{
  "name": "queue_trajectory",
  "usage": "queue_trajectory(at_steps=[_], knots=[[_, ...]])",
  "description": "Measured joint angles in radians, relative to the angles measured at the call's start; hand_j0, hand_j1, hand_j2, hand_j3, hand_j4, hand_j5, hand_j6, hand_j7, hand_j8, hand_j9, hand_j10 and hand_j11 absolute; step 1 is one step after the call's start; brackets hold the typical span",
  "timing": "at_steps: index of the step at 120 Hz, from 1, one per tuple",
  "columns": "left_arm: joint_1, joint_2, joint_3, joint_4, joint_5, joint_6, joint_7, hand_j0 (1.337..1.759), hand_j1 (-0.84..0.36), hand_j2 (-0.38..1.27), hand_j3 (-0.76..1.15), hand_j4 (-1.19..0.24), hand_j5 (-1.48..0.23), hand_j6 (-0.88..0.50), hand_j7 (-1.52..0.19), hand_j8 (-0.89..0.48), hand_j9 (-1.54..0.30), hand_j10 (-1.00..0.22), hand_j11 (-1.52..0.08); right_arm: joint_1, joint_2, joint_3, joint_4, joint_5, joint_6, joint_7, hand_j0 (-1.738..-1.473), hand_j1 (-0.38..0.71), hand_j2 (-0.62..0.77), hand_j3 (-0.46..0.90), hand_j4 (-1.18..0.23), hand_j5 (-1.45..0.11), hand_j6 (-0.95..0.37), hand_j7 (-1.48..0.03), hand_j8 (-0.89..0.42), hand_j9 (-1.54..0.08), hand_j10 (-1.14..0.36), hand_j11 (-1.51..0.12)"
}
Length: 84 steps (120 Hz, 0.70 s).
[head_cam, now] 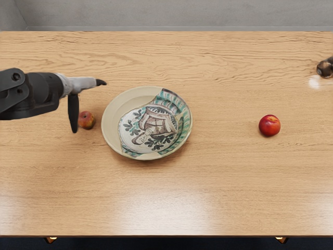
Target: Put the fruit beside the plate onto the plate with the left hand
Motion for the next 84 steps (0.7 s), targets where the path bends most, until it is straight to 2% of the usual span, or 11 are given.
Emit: queue_trajectory(at_steps=[17, 48, 58, 68, 84], knots=[[0.006, 0.013, 0.01, -0.044, 0.022, 0.027, 0.0, 1.658, 0.31, 0.01, 0.0, -0.04, -0.05, -0.04, -0.05, -0.04, -0.05, -0.04, -0.05, 0.0, 0.0, 0.0, 0.0, 0.0, 0.0, 0.0, -1.658, -0.35, 0.0, 0.0, 0.0, 0.0, 0.0, 0.0, 0.0, 0.0, 0.0, 0.0], [0.033, 0.01, 0.03, -0.05, 0.067, 0.063, 0.0, 1.658, 0.3, 0.01, 0.0, -0.05, -0.06, -0.05, -0.06, -0.05, -0.06, -0.05, -0.06, 0.0, 0.0, 0.0, 0.0, 0.0, 0.0, 0.0, -1.658, -0.35, 0.0, 0.0, 0.0, 0.0, 0.0, 0.0, 0.0, 0.0, 0.0, 0.0], [0.033, 0.008, 0.031, -0.047, 0.071, 0.068, 0.0, 1.658, 0.28, 0.01, 0.0, -0.06, -0.07, -0.06, -0.07, -0.06, -0.07, -0.06, -0.07, 0.0, 0.0, 0.0, 0.0, 0.0, 0.0, 0.0, -1.658, -0.35, 0.0, 0.0, 0.0, 0.0, 0.0, 0.0, 0.0, 0.0, 0.0, 0.0], [0.054, -0.045, 0.032, -0.027, 0.091, 0.081, 0.0, 1.658, 0.26, 0.02, 0.0, -0.08, -0.1, -0.08, -0.1, -0.08, -0.1, -0.08, -0.1, 0.0, 0.0, 0.0, 0.0, 0.0, 0.0, 0.0, -1.658, -0.35, 0.0, 0.0, 0.0, 0.0, 0.0, 0.0, 0.0, 0.0, 0.0, 0.0], [0.074, -0.044, 0.033, -0.001, 0.117, 0.1, 0.0, 1.658, 0.17, 0.03, 0.0, -0.16, -0.2, -0.16, -0.2, -0.16, -0.2, -0.16, -0.2, 0.0, 0.0, 0.0, 0.0, 0.0, 0.0, 0.0, -1.658, -0.35, 0.0, 0.0, 0.0, 0.0, 0.0, 0.0, 0.0, 0.0, 0.0, 0.0]])
